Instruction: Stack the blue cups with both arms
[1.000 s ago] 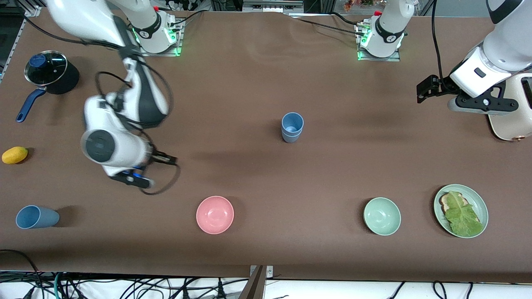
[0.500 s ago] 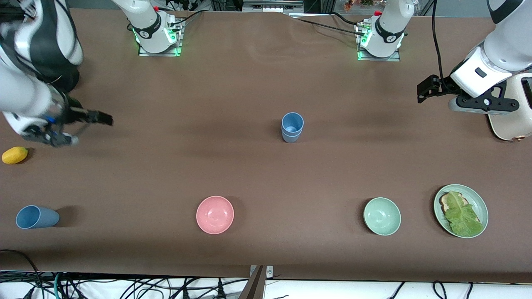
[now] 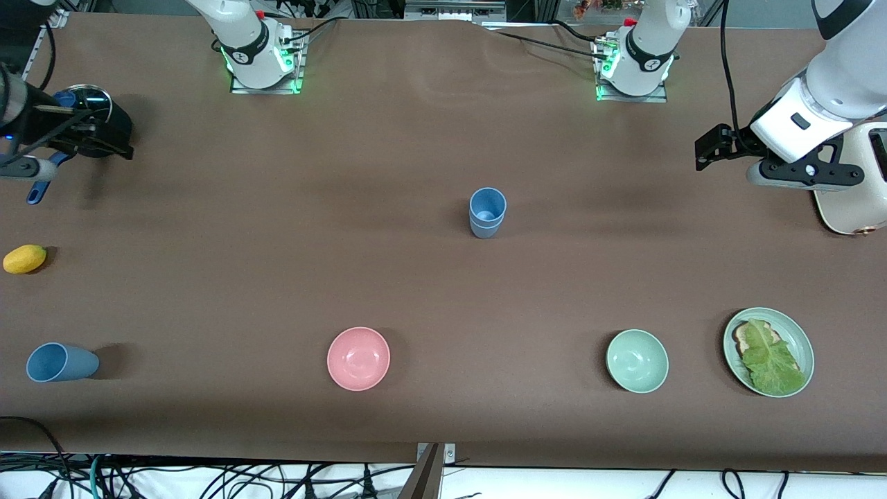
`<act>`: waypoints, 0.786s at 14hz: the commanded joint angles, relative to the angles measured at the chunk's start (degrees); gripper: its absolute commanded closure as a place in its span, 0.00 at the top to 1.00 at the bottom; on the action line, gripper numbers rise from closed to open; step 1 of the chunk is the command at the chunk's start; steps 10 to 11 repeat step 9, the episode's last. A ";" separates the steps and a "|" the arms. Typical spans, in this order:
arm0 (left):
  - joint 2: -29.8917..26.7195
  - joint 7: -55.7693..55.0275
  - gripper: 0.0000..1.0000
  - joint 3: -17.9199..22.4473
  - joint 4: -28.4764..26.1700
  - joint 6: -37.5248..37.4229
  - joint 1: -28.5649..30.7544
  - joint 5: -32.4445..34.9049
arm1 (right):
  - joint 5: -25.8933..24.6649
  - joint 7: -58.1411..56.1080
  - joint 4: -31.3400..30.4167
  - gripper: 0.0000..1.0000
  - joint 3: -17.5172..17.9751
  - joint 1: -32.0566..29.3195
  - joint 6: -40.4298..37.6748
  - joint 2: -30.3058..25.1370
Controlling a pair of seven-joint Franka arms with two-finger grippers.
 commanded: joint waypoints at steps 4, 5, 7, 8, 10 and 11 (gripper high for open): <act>0.69 -0.14 1.00 -0.18 1.65 -1.32 0.21 -0.42 | 3.61 -0.14 2.09 1.00 -1.00 -0.19 -1.29 -0.24; 0.69 -0.14 1.00 -0.18 1.65 -1.32 0.21 -0.33 | 3.70 -0.14 2.09 1.00 -1.00 -0.19 -1.64 -0.42; 0.69 -0.14 1.00 -0.18 1.65 -1.32 0.21 -0.33 | 4.22 -0.14 2.17 1.00 -0.83 -0.10 -1.82 -0.42; 0.69 -0.14 1.00 -0.18 1.65 -1.32 0.21 -0.42 | 4.31 -0.14 2.09 1.00 -0.74 -0.10 -1.82 -0.42; 0.69 -0.14 1.00 -0.18 1.65 -1.32 0.21 -0.33 | 4.31 -0.14 2.09 1.00 -0.65 -0.10 -1.82 -0.42; 0.69 -0.14 1.00 -0.18 1.65 -1.32 0.21 -0.33 | 4.31 -0.14 2.09 1.00 -0.65 -0.10 -1.82 -0.42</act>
